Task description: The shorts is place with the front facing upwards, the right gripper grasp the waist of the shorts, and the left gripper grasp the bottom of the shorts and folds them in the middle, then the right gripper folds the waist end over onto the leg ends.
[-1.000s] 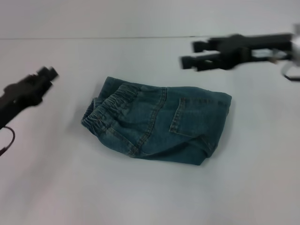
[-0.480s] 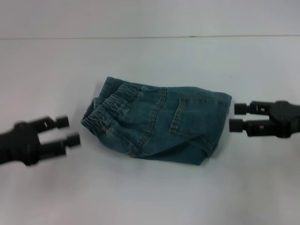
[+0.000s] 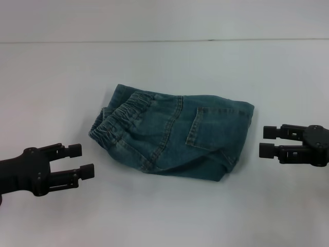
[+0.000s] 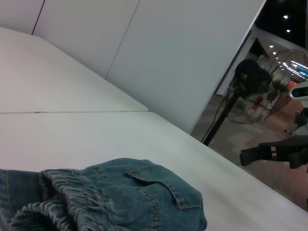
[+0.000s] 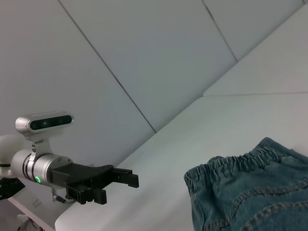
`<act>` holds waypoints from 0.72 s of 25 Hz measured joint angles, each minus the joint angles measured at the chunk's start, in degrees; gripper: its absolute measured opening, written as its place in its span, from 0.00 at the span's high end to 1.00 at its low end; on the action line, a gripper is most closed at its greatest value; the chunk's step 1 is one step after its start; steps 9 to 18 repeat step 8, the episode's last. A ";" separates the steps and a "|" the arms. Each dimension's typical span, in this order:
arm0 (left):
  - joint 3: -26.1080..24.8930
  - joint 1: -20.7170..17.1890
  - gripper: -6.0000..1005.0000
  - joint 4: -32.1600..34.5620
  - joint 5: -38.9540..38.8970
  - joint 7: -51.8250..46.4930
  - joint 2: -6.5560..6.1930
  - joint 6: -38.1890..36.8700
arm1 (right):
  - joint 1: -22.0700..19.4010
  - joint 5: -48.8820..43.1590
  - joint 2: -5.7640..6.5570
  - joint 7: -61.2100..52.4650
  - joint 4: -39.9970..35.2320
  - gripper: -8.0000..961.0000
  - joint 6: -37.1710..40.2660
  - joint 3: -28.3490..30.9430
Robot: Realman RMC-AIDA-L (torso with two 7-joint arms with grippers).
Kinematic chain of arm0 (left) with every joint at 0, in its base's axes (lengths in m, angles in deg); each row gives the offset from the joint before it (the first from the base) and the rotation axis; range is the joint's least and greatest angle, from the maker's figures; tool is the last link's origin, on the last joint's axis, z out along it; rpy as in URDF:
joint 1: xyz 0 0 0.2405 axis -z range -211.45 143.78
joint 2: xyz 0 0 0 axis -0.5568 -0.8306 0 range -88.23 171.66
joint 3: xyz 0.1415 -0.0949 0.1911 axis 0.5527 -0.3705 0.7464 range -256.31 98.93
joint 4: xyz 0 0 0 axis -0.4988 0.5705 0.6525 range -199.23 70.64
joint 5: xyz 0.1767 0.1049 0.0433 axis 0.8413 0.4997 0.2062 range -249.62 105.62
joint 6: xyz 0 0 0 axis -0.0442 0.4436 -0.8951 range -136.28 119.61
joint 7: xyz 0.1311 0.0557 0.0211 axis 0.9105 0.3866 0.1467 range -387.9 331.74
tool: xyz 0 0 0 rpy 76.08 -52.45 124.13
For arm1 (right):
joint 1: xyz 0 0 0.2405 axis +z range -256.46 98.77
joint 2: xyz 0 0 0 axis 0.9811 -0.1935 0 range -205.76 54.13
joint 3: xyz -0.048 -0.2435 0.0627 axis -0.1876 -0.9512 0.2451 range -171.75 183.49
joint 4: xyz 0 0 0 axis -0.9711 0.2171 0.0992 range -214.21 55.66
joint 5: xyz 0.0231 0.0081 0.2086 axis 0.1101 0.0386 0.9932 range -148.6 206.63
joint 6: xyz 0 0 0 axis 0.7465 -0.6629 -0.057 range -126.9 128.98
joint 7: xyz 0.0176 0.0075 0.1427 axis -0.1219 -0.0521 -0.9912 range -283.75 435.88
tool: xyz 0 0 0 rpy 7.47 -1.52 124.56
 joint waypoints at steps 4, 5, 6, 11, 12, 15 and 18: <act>0.21 0.21 0.19 0.02 0.05 -0.10 0.01 -0.20 | 0.39 -0.02 -0.11 0.02 0.03 0.04 0.00 0.06; 0.26 0.23 0.19 0.06 0.06 -0.12 0.01 -0.23 | 0.45 -0.02 -0.12 0.03 0.04 0.04 -0.02 0.07; 0.29 0.28 0.19 0.06 0.07 -0.12 0.01 -0.24 | 0.46 -0.02 -0.13 0.06 0.04 0.04 -0.06 0.08; 0.31 0.33 0.19 0.07 0.07 -0.13 0.00 -0.24 | 0.47 -0.02 -0.14 0.21 0.06 0.04 -0.11 0.09; 0.31 0.33 0.19 0.07 0.07 -0.13 0.00 -0.24 | 0.47 -0.02 -0.14 0.21 0.06 0.04 -0.11 0.09; 0.31 0.33 0.19 0.07 0.07 -0.13 0.00 -0.24 | 0.47 -0.02 -0.14 0.21 0.06 0.04 -0.11 0.09; 0.31 0.33 0.19 0.07 0.07 -0.13 0.00 -0.24 | 0.47 -0.02 -0.14 0.21 0.06 0.04 -0.11 0.09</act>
